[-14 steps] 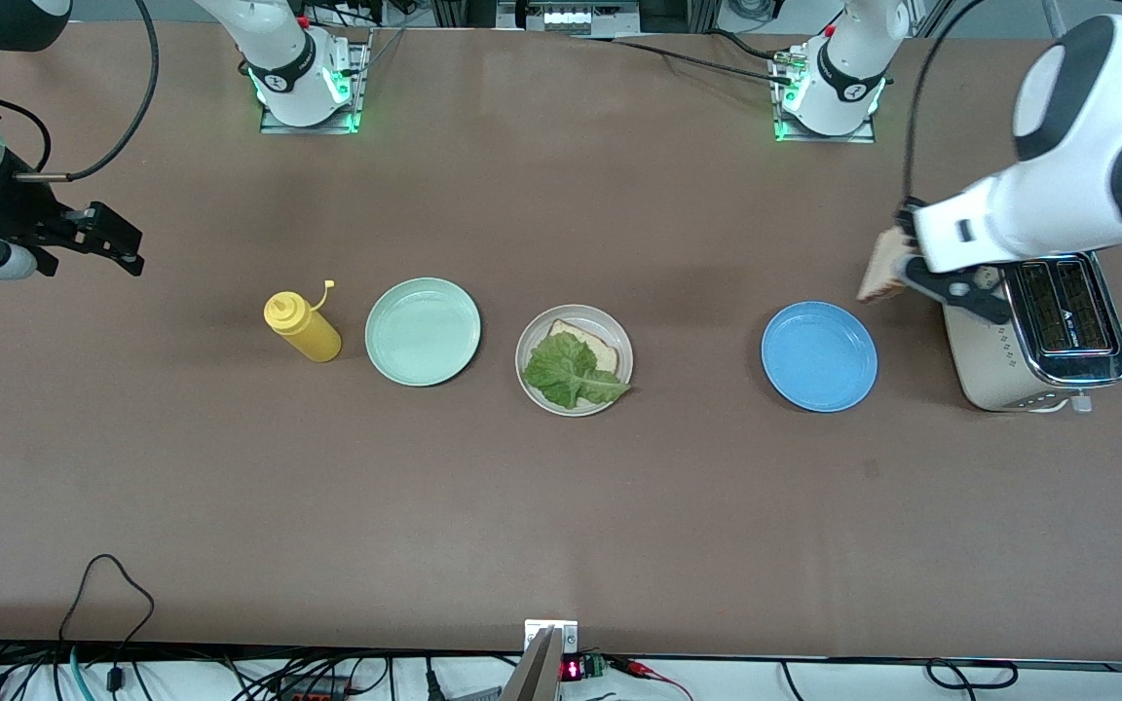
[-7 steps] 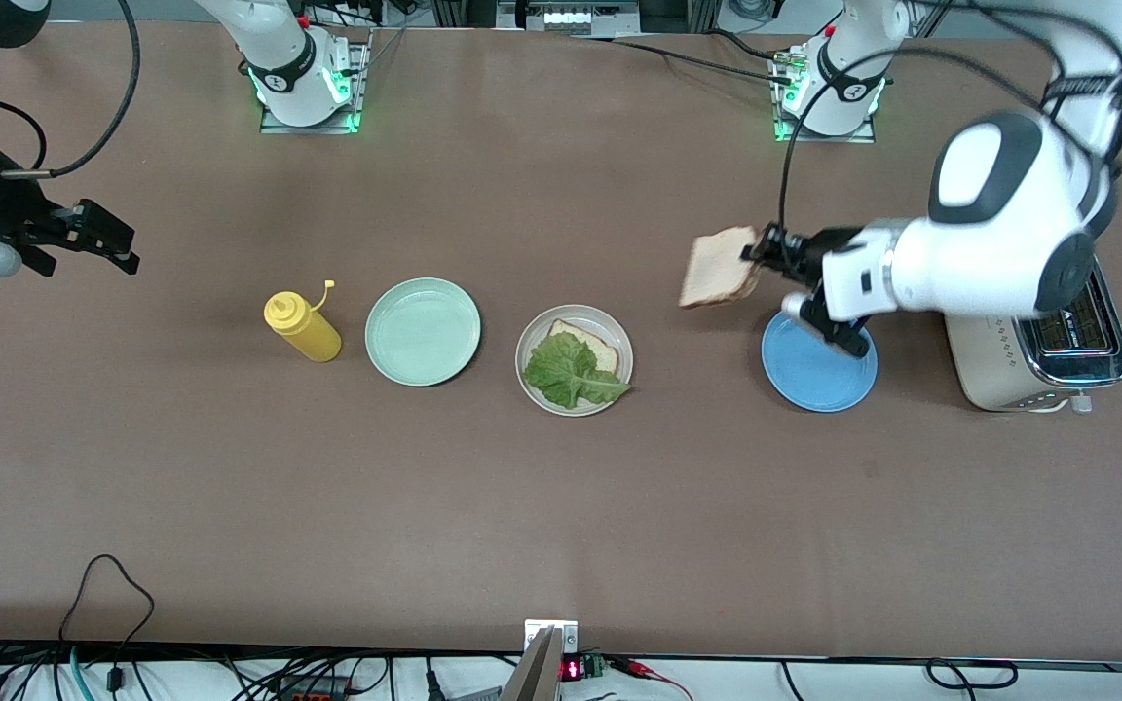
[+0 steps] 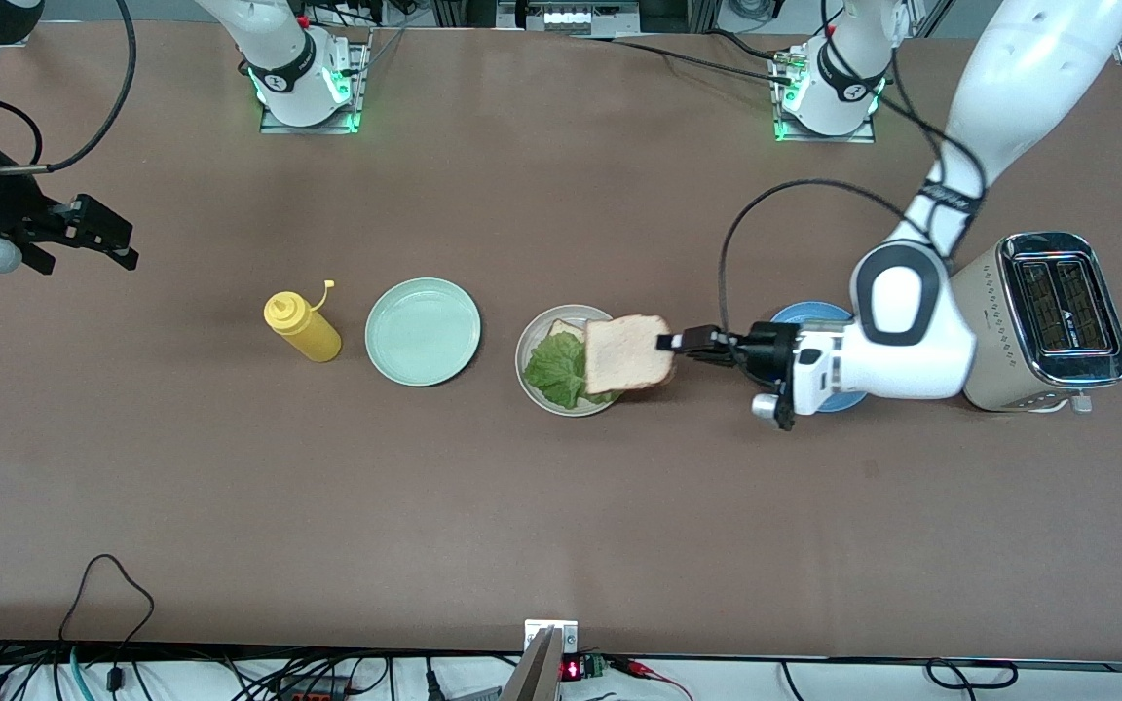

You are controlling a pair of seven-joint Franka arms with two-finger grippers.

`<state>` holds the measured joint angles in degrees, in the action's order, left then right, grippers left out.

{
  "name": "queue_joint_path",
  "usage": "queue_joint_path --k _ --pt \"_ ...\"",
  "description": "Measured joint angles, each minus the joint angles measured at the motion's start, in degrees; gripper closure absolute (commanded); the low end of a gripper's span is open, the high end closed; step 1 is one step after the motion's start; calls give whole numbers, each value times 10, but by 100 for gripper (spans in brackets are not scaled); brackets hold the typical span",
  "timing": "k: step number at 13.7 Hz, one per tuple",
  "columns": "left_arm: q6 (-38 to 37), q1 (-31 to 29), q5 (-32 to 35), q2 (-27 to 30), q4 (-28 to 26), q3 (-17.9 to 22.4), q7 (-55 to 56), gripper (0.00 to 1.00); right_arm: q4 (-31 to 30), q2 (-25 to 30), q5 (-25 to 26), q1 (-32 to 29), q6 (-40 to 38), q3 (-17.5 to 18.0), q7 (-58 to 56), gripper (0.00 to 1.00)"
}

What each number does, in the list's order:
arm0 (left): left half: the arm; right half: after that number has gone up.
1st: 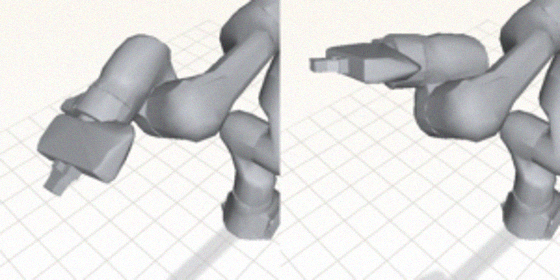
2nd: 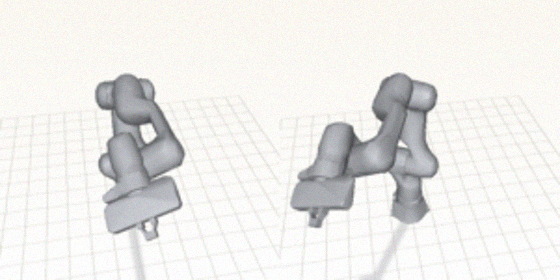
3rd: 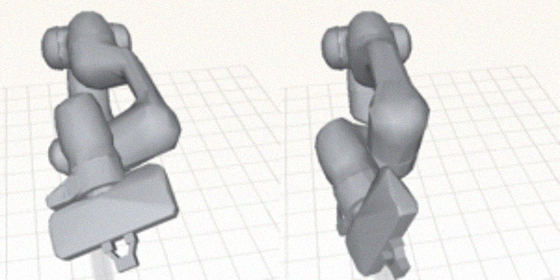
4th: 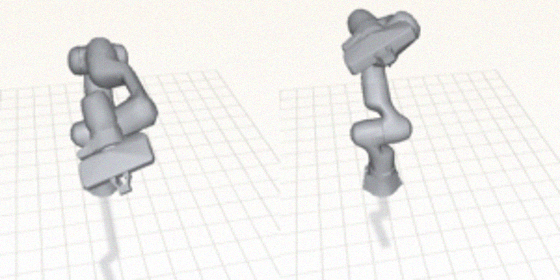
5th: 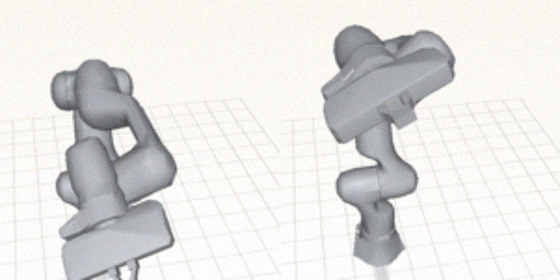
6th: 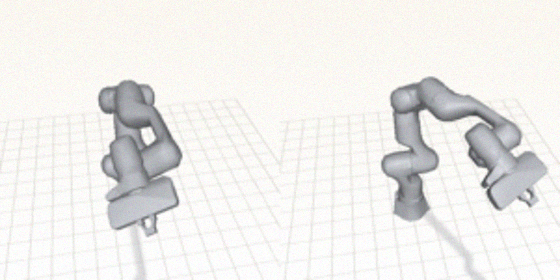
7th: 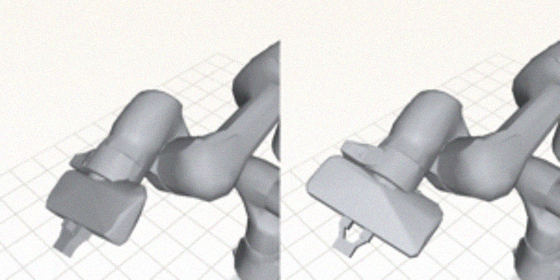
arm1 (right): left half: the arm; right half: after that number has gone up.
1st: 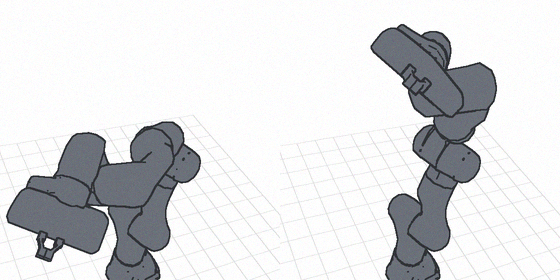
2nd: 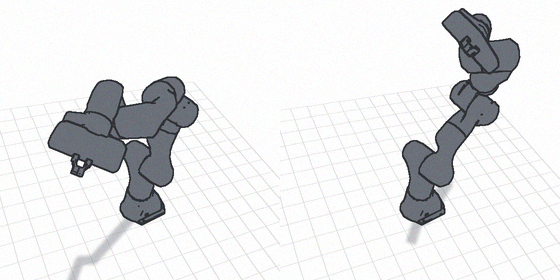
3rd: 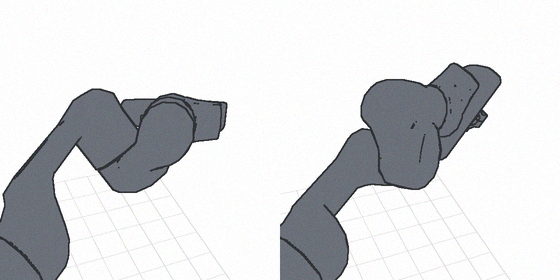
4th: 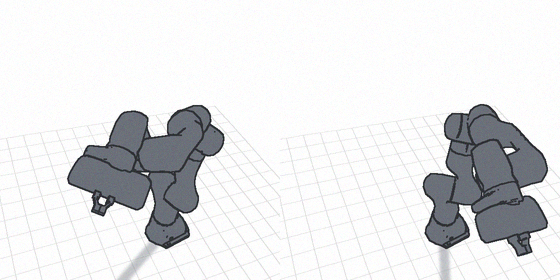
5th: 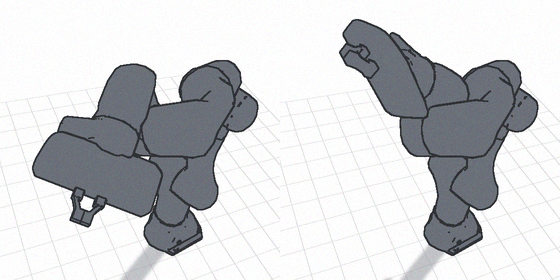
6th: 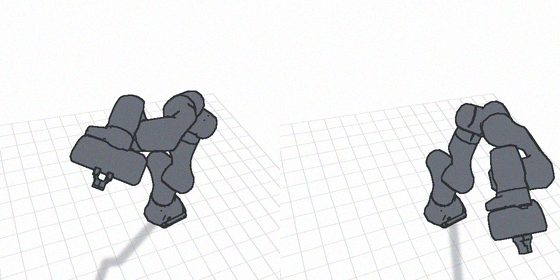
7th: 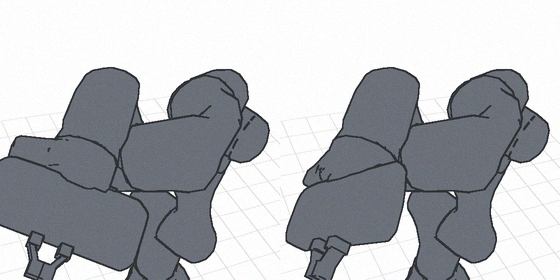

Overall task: Make sandwich in beige plate with both arms
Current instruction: 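Lay the toast on the lettuce and open the left gripper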

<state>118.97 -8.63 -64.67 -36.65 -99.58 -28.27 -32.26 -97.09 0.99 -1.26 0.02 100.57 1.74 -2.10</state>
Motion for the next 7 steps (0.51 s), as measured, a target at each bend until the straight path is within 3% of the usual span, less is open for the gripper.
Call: queue_joint_path --k 2,5,6,7 --pt "53 27 -69 -33 -23 0 -108 100 0 2 0 0 0 2 0 0" --pt "85 43 -92 -67 -35 -1 -198 98 0 2 0 0 0 2 0 0" --pt "86 42 -92 -75 -35 0 -215 88 0 2 0 0 0 2 0 0" --pt "86 41 -92 -82 -35 1 -228 69 0 2 0 0 0 2 0 0"
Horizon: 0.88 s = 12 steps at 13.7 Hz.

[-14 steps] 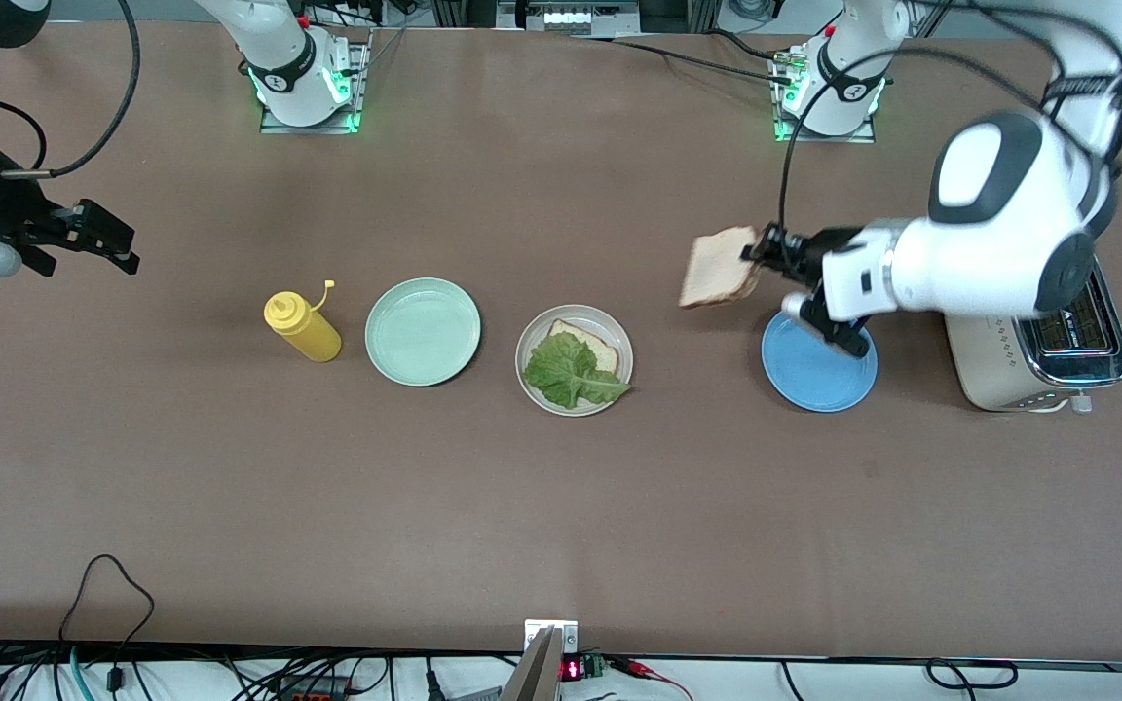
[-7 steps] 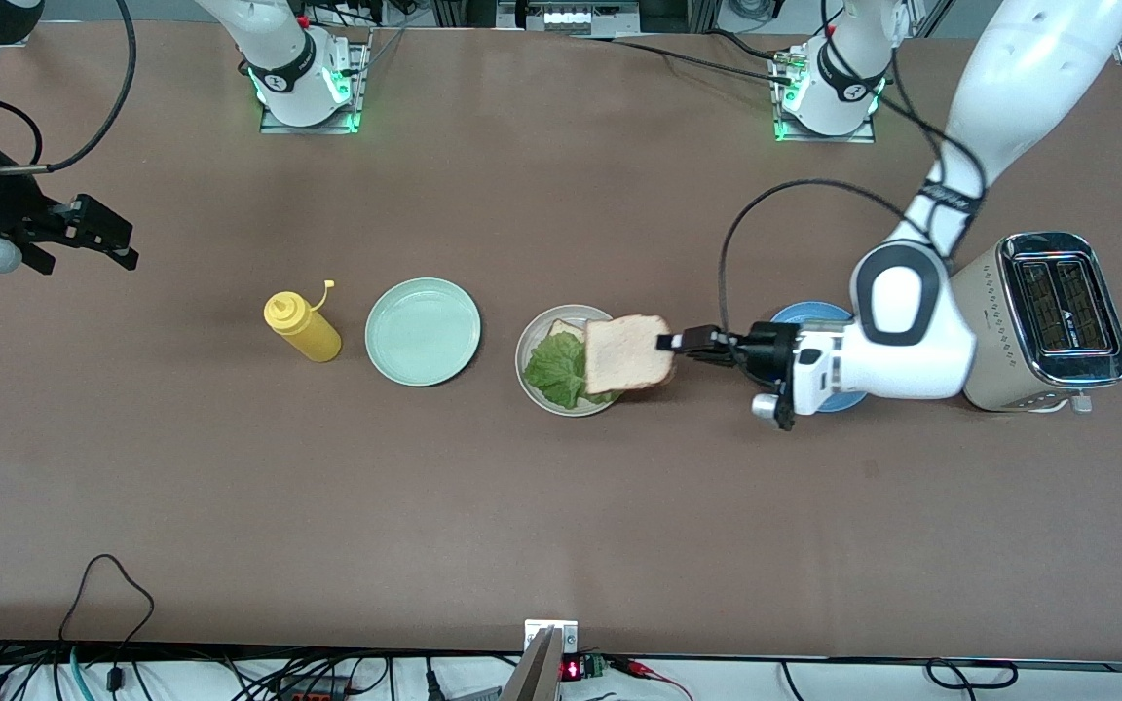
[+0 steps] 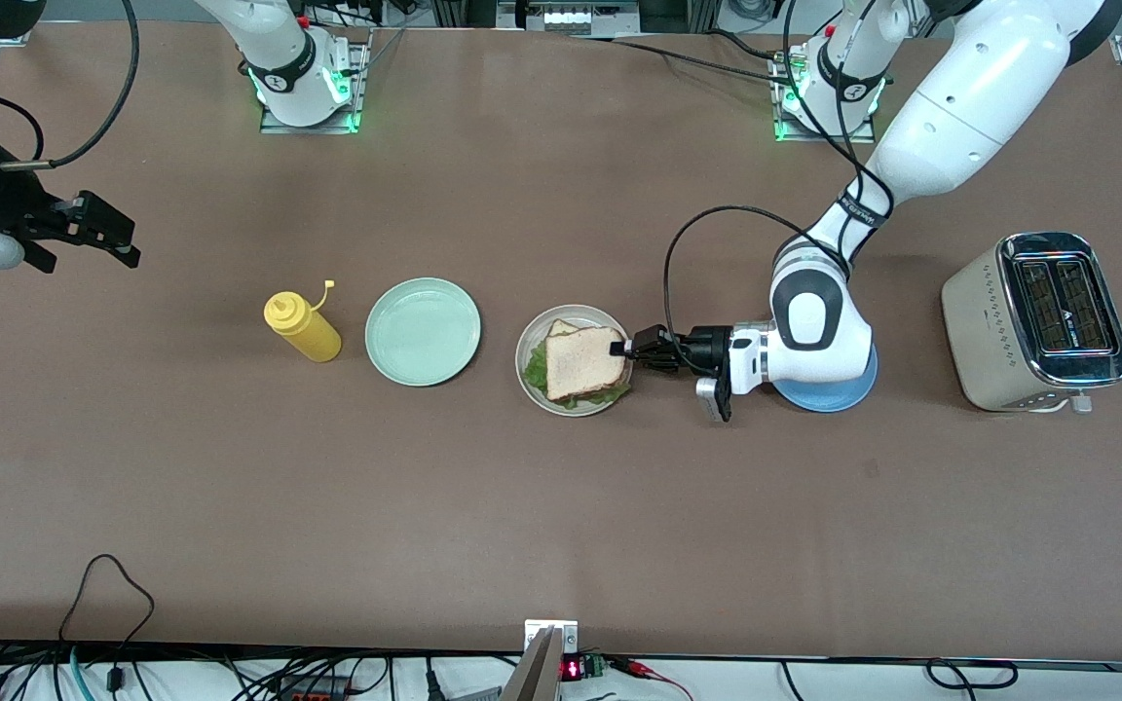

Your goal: Make sandwich in beige plate with both arms

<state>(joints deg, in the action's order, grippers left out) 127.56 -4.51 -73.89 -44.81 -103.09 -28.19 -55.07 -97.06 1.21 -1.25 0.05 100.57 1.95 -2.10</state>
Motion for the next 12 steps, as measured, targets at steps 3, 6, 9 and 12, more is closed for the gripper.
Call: queue_joint_path --k 3,6,9,12 --pt "0 1 0 -15 0 1 -16 0 0 0 0 0 0 0 0 0" --pt "5 2 1 -16 0 1 -25 0 0 0 0 0 0 0 0 0" --pt "18 3 58 -15 1 1 -28 0 0 0 0 0 0 0 0 0" --pt "22 0 122 -5 5 2 -22 0 1 0 0 -1 0 -2 0 0"
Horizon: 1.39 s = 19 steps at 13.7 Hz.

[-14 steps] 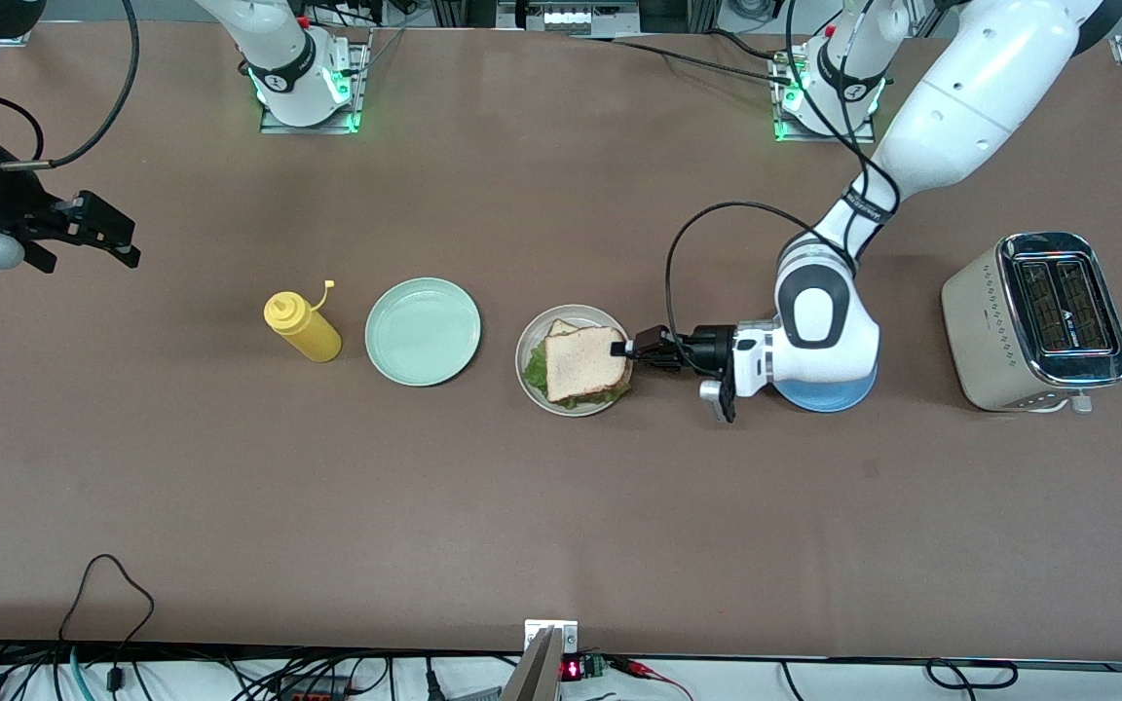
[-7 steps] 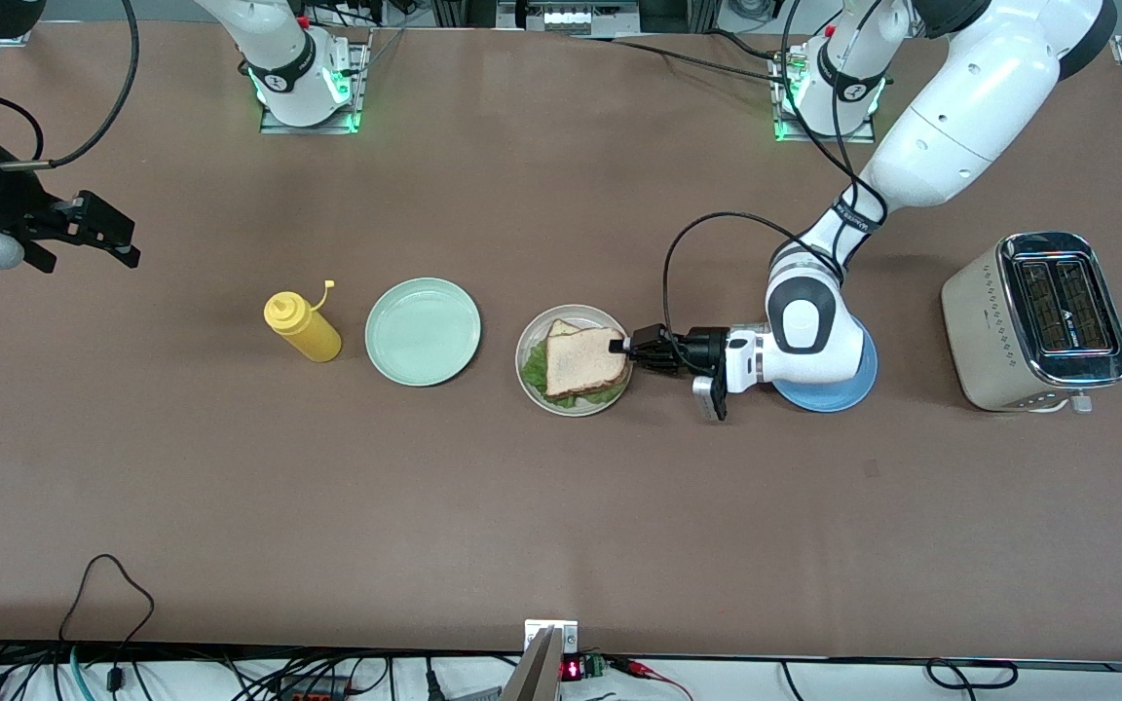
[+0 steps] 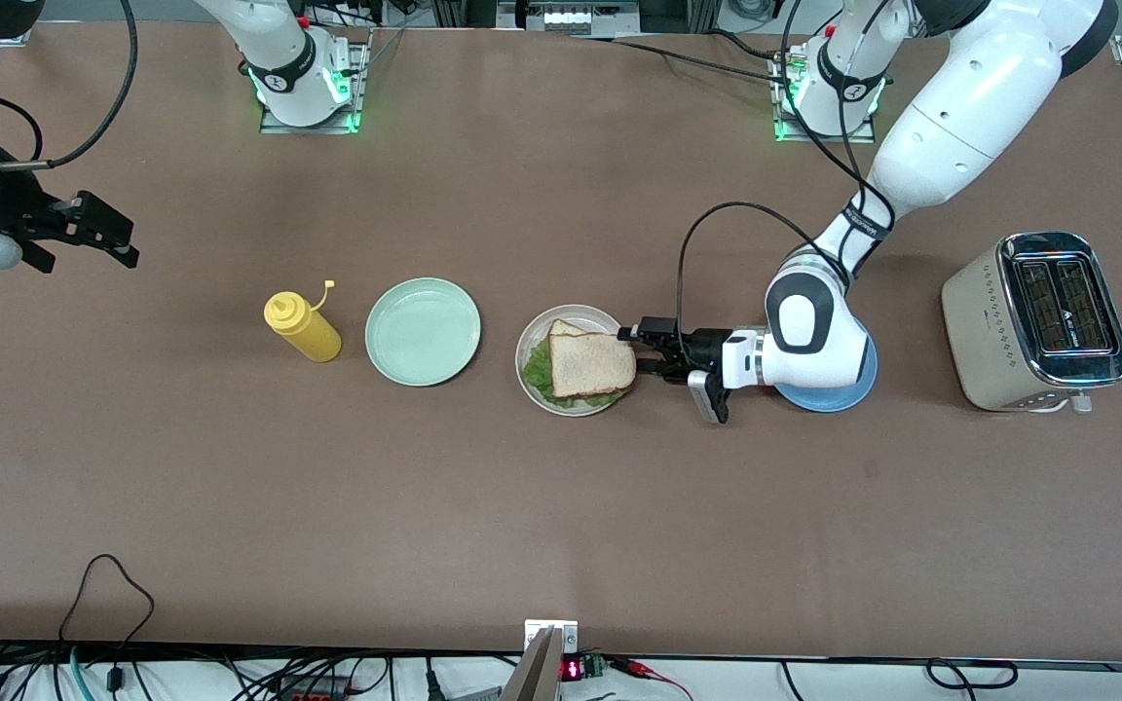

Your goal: Make sandwich in beige plate with both arms

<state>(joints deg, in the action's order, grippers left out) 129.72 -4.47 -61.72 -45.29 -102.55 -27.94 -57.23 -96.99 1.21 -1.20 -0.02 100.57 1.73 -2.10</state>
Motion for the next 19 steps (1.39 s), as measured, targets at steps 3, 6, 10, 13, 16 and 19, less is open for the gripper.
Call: queue_joint_path --k 3,6,10,13,16,19 --pt "0 0 74 31 0 2 60 0 2 0 0 -1 0 -3 0 0" --pt "-20 0 203 69 2 2 161 0 4 0 2 -2 -2 -3 0 0" --pt "-112 -3 410 141 10 4 314 0 19 0 2 -3 -25 -3 0 0" --pt "-234 -6 550 190 45 7 392 0 19 0 2 -4 -27 -3 0 0" --pt "-373 -12 642 222 112 9 425 0 19 0 2 -4 -27 -3 0 0" --pt "-478 -32 665 246 177 12 448 0 19 0 2 -4 -27 -3 0 0"
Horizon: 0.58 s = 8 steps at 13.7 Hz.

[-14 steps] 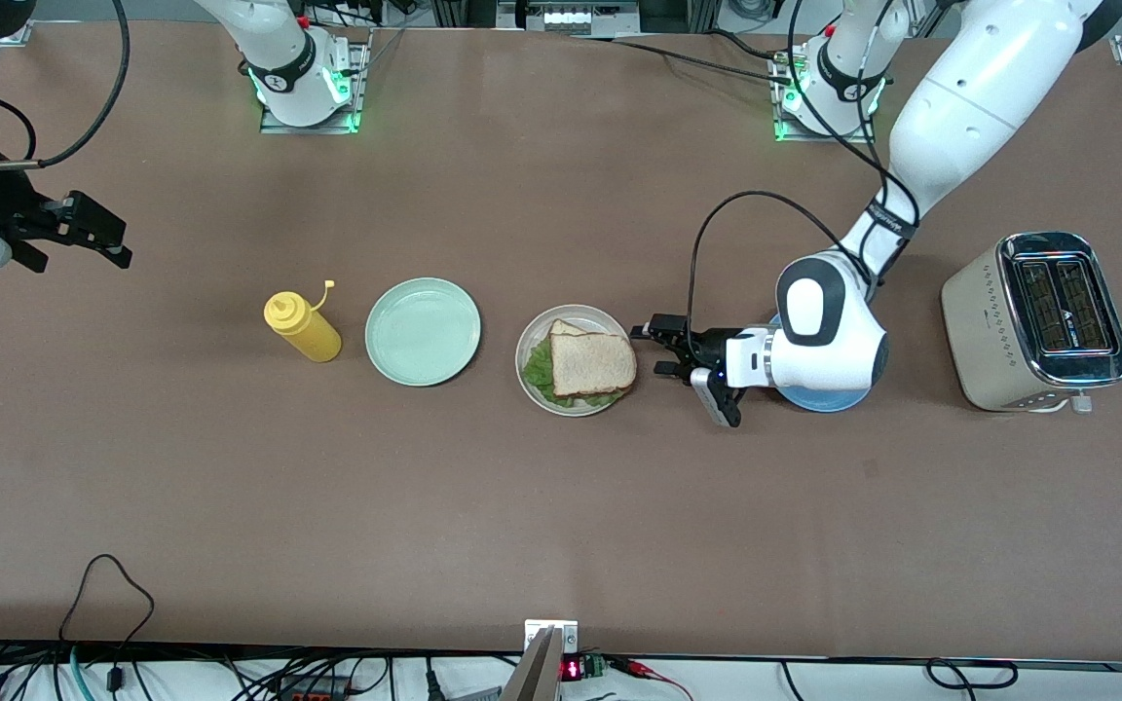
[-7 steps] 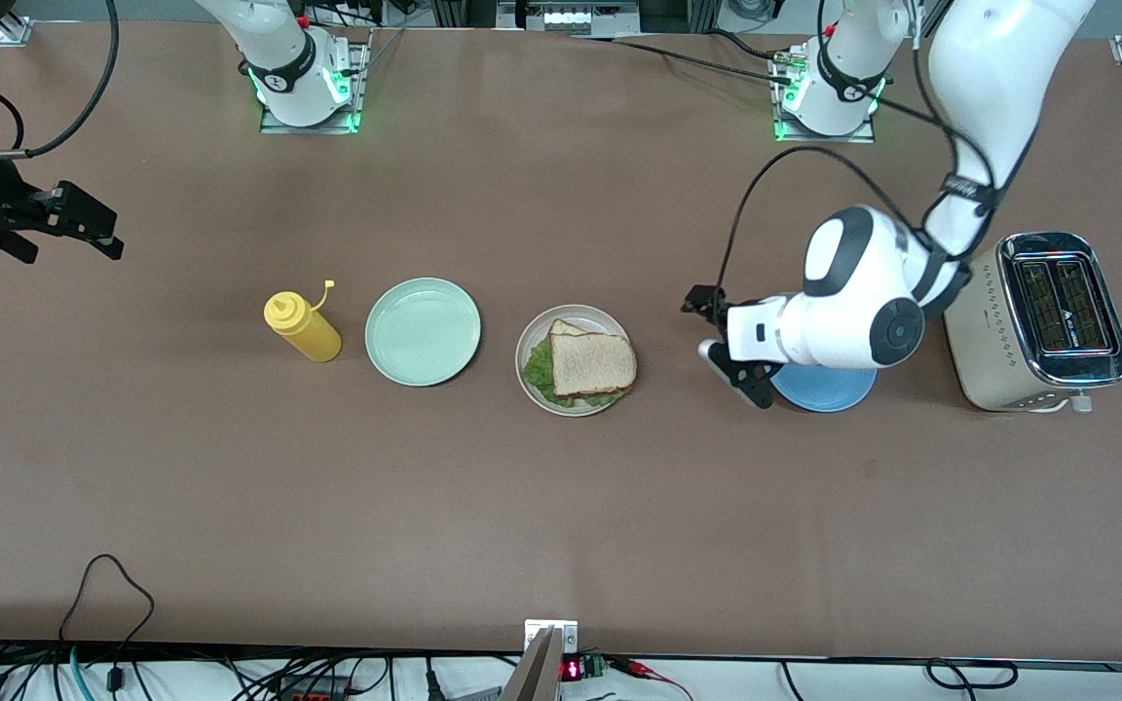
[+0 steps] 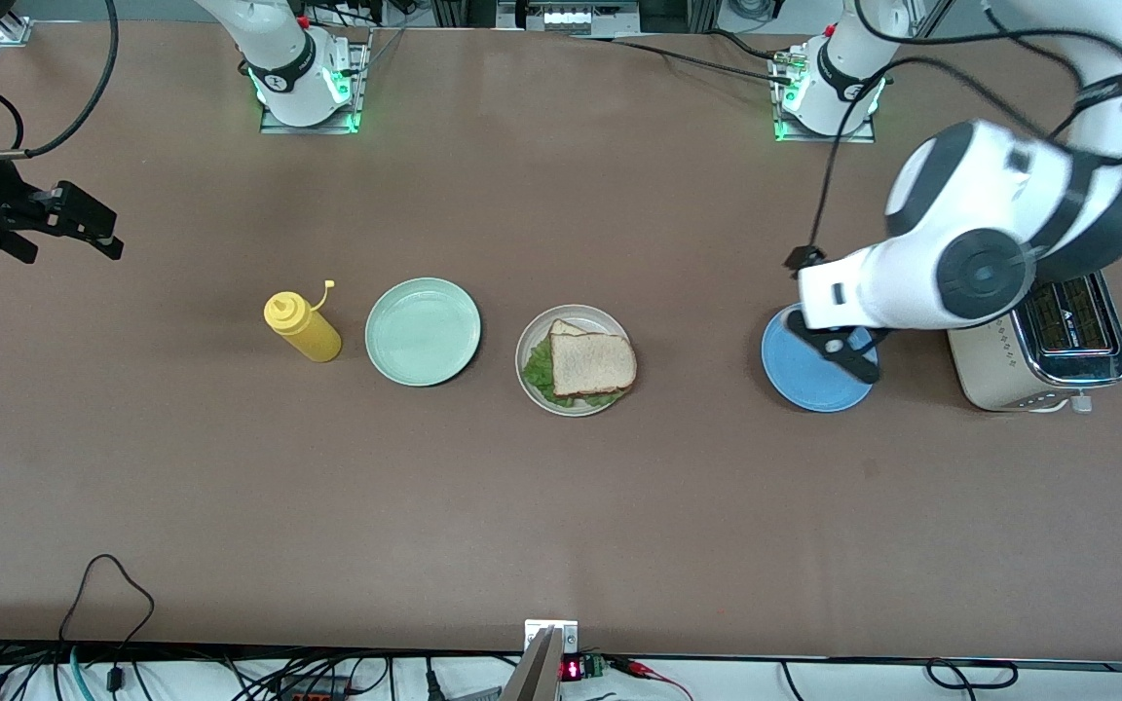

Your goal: Make sandwich in beige plate with both arms

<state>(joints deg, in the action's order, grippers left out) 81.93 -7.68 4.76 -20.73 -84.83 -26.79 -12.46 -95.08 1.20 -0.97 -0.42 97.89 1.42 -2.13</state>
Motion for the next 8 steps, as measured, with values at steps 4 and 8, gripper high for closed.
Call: queue_joint_path --k 4,8 --pt "-43 -2 -2 38 59 68 4 0 0 0 2 0 0 0 0 0" --pt "55 64 -45 140 -7 205 25 0 0 0 2 0 0 0 14 0"
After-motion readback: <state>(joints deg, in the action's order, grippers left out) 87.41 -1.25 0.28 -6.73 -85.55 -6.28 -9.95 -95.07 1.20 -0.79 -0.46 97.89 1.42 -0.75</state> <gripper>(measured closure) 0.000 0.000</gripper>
